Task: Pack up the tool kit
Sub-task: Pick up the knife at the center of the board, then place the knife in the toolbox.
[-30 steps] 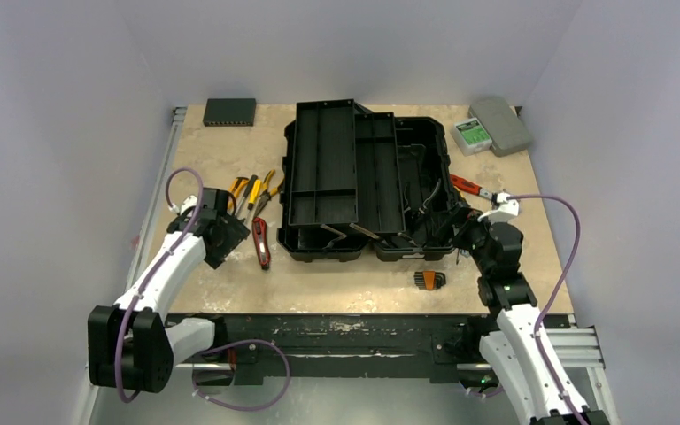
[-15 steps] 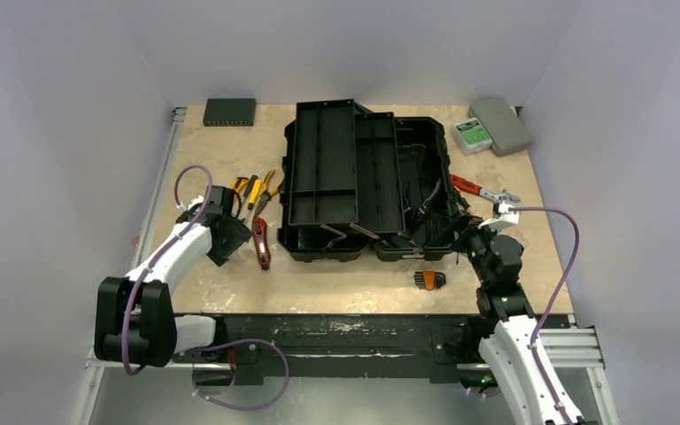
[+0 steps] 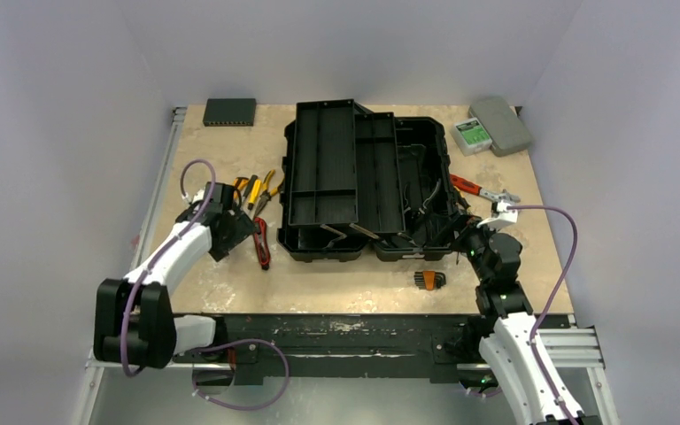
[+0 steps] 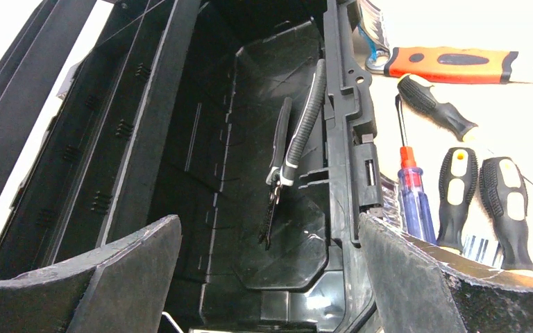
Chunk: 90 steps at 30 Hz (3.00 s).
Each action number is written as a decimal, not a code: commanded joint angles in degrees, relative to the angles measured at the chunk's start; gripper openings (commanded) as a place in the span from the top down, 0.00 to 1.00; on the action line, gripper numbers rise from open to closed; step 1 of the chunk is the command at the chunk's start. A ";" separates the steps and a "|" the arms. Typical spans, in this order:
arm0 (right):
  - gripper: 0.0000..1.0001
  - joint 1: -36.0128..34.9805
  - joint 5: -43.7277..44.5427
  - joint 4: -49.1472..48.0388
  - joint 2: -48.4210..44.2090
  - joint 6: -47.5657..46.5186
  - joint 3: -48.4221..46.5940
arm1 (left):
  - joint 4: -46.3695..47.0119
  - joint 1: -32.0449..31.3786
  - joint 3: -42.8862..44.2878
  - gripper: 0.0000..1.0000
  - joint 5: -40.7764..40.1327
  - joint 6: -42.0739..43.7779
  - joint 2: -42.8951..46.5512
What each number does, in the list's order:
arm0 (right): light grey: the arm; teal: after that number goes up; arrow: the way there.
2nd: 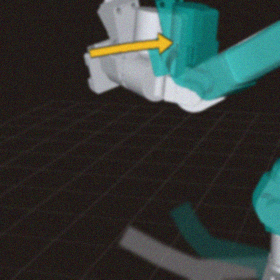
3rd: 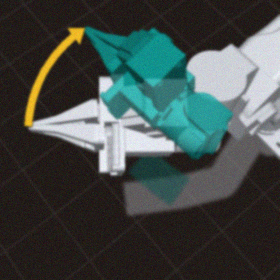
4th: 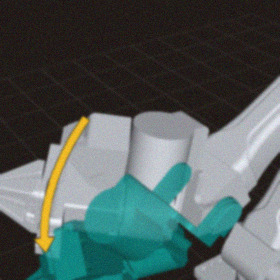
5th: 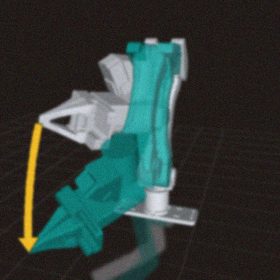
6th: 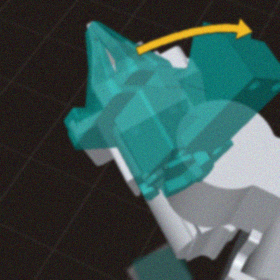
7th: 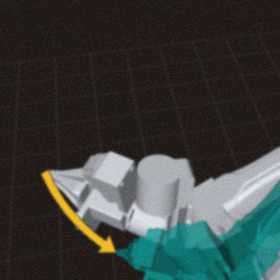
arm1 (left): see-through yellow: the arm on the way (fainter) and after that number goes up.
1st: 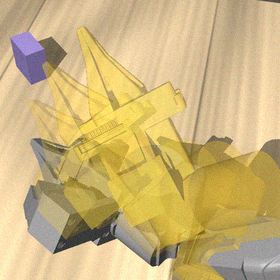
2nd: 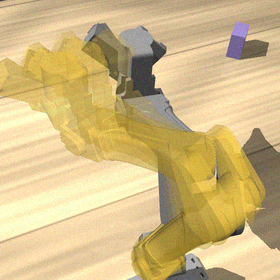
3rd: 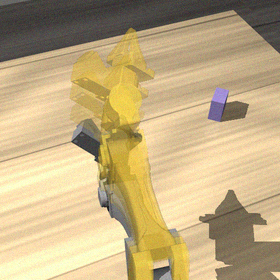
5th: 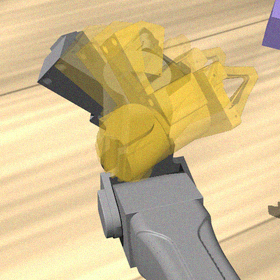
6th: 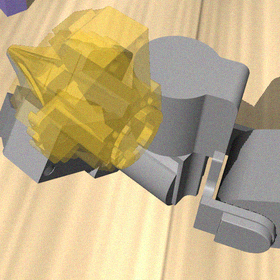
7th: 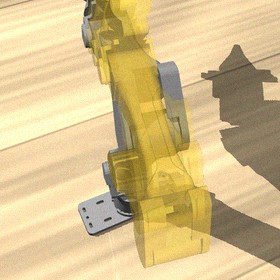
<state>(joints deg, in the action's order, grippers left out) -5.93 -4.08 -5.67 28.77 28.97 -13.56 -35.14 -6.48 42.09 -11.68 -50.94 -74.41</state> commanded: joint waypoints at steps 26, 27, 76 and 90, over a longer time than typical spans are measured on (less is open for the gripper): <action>0.01 0.20 -0.91 -2.82 0.64 0.60 0.11 | -6.39 -7.72 13.01 0.36 -0.98 8.75 -16.70; 0.01 0.22 -0.85 -2.66 0.59 0.60 0.04 | -6.34 -7.68 12.86 0.39 -1.16 8.34 -16.65; 0.01 0.14 -0.14 -1.54 1.38 0.84 -0.76 | 2.47 -19.44 32.04 1.00 22.76 6.71 10.49; 0.01 0.18 -0.40 -2.30 2.27 1.17 -0.59 | 2.55 -20.99 49.87 1.00 26.53 9.04 -10.17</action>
<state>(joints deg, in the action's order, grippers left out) -5.93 -4.21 -7.16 30.50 29.61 -13.56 -35.20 -26.37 86.91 12.10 -42.81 -82.78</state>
